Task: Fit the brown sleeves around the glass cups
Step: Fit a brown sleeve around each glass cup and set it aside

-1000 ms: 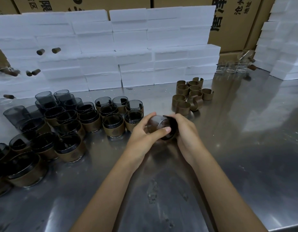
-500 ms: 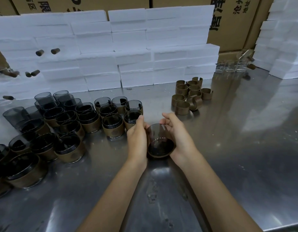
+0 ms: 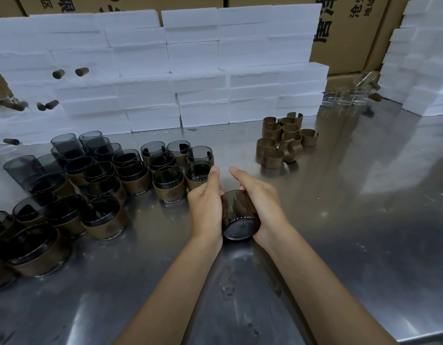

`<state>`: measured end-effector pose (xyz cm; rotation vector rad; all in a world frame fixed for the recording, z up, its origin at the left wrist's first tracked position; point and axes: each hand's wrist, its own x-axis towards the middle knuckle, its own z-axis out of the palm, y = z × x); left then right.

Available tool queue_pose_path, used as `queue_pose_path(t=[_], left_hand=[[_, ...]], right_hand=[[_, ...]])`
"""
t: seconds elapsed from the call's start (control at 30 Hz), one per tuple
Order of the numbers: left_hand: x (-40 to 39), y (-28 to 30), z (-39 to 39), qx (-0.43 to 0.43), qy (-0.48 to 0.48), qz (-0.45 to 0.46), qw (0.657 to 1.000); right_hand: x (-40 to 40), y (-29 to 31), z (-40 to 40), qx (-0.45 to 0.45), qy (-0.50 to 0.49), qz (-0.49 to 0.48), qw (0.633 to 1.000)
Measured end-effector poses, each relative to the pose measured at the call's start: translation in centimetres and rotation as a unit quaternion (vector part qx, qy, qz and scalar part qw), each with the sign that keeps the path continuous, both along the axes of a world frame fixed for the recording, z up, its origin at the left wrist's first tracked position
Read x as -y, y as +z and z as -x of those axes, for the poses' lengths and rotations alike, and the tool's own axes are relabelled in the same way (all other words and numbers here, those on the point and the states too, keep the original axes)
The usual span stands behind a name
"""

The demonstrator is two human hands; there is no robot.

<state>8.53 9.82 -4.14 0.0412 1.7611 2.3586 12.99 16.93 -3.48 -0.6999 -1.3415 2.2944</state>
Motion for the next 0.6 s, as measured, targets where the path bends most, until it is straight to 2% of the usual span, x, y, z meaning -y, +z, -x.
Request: queue_pose_path(t=[0.2,0.33,0.43,0.5,0.6], left_hand=[[-0.1,-0.2,0.3,0.000,-0.017,0.017,1.000],[0.4,0.2,0.1,-0.029,-0.142,0.014,0.989],[0.6,0.0,-0.9,-0.086,-0.243,0.098,0.961],[0.7,-0.3,-1.5,-0.105,-0.283,0.124,0.945],[0.4,-0.5,-1.1,-0.064,-0.252,0.071,0.963]], right_hand=[[0.0,0.0,0.0,0.012,-0.025,-0.006,1.000],[-1.2,0.7,-0.2,0.004,-0.144,-0.033,0.989],[-2.7,1.1,-1.1,-0.024,-0.217,-0.078,0.973],[-3.1,1.0,-1.3,-0.039,-0.219,-0.108,0.969],[-3.0,0.8,-1.2,-0.081,-0.189,-0.105,0.973]])
